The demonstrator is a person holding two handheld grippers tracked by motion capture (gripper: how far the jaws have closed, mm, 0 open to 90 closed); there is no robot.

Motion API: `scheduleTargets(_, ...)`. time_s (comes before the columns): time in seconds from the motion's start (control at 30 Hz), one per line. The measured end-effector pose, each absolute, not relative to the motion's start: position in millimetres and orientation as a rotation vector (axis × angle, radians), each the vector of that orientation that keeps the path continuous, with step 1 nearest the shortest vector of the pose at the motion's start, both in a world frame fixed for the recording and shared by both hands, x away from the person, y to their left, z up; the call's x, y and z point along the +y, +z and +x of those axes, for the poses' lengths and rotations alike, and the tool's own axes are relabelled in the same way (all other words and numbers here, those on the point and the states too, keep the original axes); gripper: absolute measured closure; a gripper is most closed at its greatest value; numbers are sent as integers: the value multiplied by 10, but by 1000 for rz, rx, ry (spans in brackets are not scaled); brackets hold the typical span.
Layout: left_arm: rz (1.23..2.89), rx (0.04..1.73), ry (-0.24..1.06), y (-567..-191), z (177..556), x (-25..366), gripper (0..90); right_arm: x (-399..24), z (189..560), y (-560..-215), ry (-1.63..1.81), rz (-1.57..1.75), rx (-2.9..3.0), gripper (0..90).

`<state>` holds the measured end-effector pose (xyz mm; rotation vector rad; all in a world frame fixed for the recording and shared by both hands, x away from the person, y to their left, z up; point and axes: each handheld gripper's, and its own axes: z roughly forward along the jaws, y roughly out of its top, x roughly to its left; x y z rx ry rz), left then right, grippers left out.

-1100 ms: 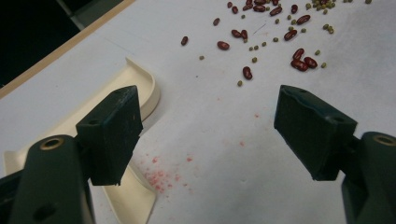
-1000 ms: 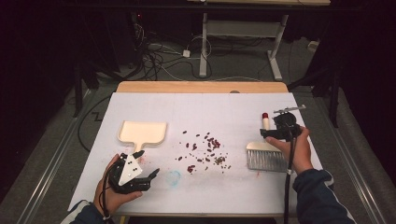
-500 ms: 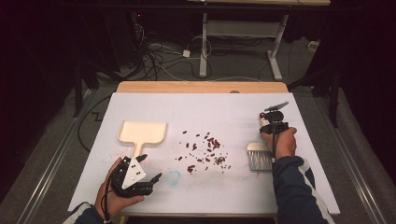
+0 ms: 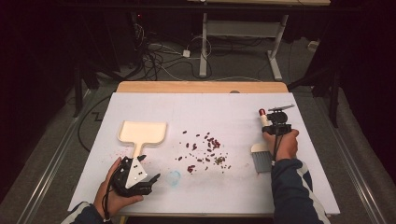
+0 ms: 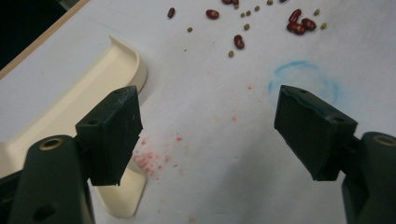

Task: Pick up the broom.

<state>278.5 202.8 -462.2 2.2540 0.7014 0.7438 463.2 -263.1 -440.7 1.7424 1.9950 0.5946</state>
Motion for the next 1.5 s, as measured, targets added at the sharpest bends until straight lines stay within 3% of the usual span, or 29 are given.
scheduleTargets(0.27, 2214, 688, 764, -4558, 2736, 1948, 246, -2747, 4186, -4165, 966, 1536, 1937, 706)
scheduleTargets(0.53, 2140, 723, 553, -4454, 2834, 1748, 258, -2799, 3826, -3961, 1182, 1369, 1905, 706)
scheduleTargets(0.73, 2034, 654, 374, -4225, 2986, 1201, 236, -2724, 3691, -3829, 1258, 1319, 1860, 706)
scheduleTargets(0.93, 2005, 539, 298, -4070, 2981, 579, 245, -2476, 3487, -3687, 1312, 1211, 1831, 706)
scheduleTargets(1.07, 1952, 551, 237, -4000, 3014, 281, 266, -2268, 3345, -3619, 1350, 1139, 1836, 706)
scheduleTargets(1.3, 1954, 553, 191, -4013, 3014, -24, 351, -2002, 3122, -3553, 1384, 1027, 1850, 705)
scheduleTargets(1.5, 1930, 550, 157, -4054, 3048, 6, 475, -1885, 2977, -3488, 1431, 969, 1855, 705)
